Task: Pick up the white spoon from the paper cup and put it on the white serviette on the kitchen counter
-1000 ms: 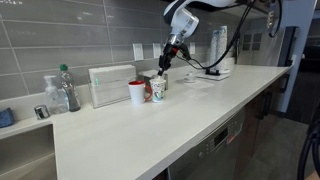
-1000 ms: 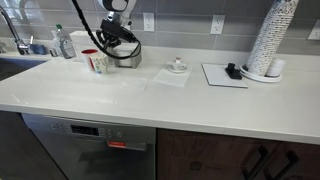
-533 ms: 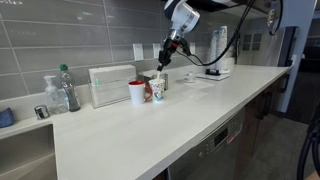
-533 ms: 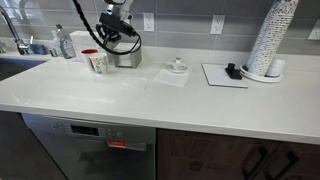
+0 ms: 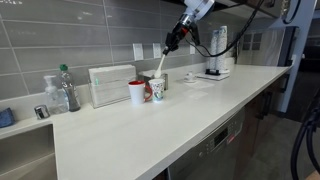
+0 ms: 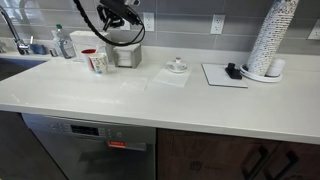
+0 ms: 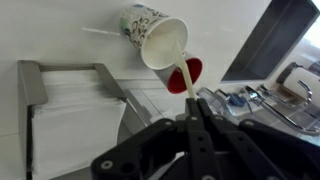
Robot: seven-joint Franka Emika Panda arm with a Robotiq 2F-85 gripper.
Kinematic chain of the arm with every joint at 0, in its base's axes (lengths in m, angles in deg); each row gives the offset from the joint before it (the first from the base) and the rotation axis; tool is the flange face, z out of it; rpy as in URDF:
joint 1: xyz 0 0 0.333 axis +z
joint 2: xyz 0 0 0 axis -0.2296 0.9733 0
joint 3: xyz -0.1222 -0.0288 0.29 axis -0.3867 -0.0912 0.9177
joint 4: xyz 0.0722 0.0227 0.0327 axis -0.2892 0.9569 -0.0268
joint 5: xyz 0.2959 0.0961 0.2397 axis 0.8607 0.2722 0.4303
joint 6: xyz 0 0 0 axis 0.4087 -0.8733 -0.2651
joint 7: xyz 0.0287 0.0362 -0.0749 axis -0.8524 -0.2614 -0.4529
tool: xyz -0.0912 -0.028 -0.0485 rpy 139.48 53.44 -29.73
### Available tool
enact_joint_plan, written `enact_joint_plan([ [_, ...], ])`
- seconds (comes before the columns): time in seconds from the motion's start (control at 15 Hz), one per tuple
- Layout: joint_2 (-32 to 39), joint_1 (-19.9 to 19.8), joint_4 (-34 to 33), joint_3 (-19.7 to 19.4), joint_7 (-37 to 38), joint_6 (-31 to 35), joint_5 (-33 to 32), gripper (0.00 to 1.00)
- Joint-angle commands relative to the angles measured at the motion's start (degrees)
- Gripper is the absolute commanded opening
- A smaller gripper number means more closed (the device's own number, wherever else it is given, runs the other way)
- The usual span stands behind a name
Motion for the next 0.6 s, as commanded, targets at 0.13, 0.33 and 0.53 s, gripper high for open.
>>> enact_joint_plan([
  [0.13,-5.3,-6.5,6.4,-3.6,-2.5,-6.6,14.6,0.01],
  [0.33,-5.1,-7.8,9.1,-7.6,-1.0,-7.3,19.7,0.01],
  [0.53,-4.3,-9.0,12.5,-10.9,-1.4,-7.0,24.3,0.01],
])
